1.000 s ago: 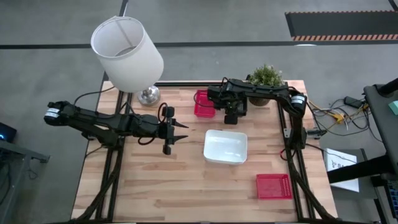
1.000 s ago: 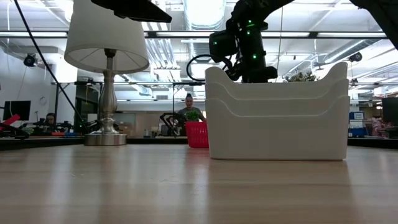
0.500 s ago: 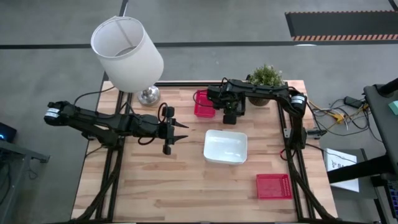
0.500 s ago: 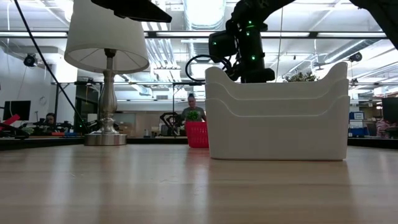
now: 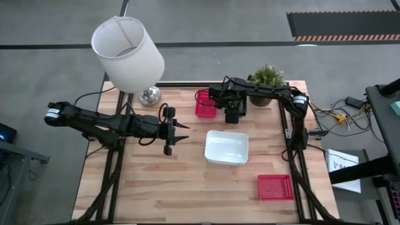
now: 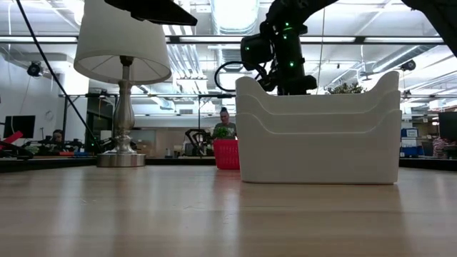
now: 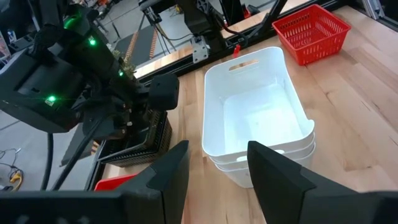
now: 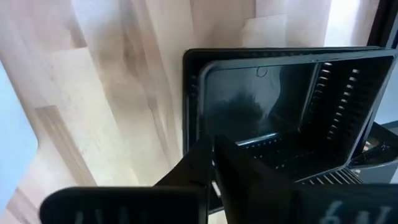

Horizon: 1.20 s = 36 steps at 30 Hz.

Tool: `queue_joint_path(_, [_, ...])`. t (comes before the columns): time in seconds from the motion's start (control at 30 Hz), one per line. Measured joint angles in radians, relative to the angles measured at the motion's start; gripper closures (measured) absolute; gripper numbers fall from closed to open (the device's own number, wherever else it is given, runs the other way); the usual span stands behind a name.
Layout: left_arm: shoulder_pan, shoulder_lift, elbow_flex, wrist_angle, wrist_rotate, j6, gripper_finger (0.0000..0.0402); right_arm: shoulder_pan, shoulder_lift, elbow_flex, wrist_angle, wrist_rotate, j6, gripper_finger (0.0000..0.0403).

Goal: Stack baskets by color
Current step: Stack the bottom black bin into the other black bins

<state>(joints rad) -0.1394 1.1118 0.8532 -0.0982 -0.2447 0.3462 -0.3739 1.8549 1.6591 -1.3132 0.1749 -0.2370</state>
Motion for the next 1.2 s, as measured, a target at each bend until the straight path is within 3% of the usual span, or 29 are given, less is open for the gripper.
queue_joint_path(0.53, [0.000, 0.000, 0.000, 0.000, 0.000, 0.001, 0.0255, -0.013, 0.005, -0.041, 0.108, -0.025, 0.017, 0.0394])
queue_joint_path(1.2, [0.001, 0.000, 0.000, 0.000, 0.000, 0.001, 0.0255, -0.015, -0.043, -0.056, 0.080, -0.032, 0.082, 0.0394])
